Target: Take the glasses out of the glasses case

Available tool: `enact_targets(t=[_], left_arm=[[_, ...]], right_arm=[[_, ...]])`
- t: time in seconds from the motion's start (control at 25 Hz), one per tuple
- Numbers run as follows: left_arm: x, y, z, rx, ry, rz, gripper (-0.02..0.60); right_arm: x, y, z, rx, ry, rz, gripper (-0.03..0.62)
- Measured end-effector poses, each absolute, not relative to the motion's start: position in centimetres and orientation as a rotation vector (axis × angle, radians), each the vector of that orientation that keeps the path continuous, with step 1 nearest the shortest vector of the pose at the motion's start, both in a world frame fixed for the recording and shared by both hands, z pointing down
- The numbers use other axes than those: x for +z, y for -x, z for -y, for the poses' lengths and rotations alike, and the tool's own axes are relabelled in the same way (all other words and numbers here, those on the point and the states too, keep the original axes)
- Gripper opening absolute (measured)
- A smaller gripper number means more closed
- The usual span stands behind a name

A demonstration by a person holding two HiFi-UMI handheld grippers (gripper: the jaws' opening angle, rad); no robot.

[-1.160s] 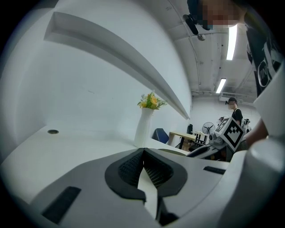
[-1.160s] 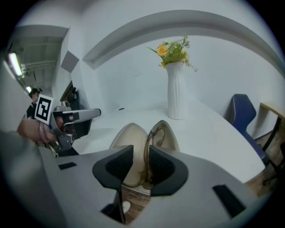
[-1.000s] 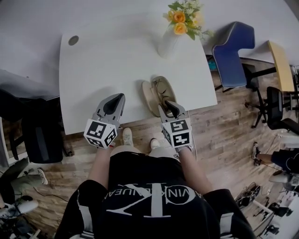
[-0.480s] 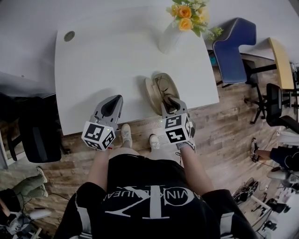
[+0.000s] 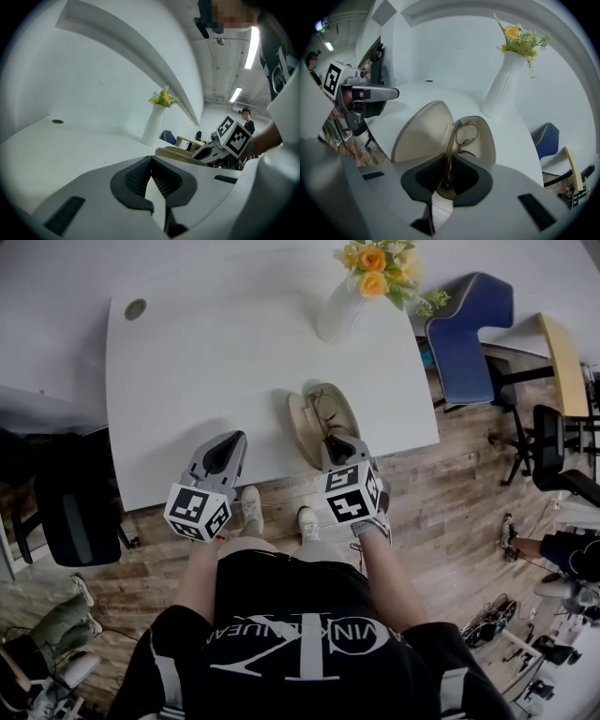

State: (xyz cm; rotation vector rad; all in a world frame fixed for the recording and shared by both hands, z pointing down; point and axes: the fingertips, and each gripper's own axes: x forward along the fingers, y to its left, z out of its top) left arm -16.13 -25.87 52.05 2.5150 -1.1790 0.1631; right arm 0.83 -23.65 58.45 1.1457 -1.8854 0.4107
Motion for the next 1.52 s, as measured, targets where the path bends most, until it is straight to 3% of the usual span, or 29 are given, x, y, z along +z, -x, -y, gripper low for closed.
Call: enact_targets(t=[0.56,1.52], left_arm=[[51.9,15.8,25.5,0.160,-2.521,1.183,0.015],[47.7,17.1,25.9,0.118,-2.555,1.320,0.015]], right_arm=[[56.3,-0.6,24.2,0.588,-1.227,2.068,0.044],[51.5,0.4,24.6,0.594,-1.242,2.326,0.044]])
